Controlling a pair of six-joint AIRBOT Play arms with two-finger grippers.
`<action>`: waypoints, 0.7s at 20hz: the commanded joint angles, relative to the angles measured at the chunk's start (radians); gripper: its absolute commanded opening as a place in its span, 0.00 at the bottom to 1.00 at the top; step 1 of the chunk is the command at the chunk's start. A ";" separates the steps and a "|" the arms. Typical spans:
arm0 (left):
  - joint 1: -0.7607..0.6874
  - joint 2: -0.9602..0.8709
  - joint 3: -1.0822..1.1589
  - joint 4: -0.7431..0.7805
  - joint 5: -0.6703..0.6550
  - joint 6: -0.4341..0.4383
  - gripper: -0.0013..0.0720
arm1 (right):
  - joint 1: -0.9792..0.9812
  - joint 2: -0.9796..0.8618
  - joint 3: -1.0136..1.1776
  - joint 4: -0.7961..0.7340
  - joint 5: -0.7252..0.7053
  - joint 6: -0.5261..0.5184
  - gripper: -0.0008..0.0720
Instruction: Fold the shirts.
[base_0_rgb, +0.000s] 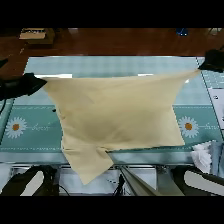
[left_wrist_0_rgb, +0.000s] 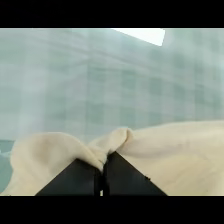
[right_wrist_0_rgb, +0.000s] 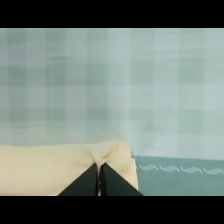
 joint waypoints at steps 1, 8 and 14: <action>-0.015 -0.192 -0.028 -0.198 0.286 0.036 0.06 | 0.000 -0.136 -0.002 0.084 -0.198 0.019 0.05; -0.123 -0.428 0.059 -0.340 0.515 0.337 0.06 | 0.000 -0.269 -0.002 0.180 -0.496 0.019 0.05; -0.163 -0.502 0.089 -0.340 0.473 0.343 0.07 | -0.002 -0.326 -0.001 0.178 -0.433 0.018 0.21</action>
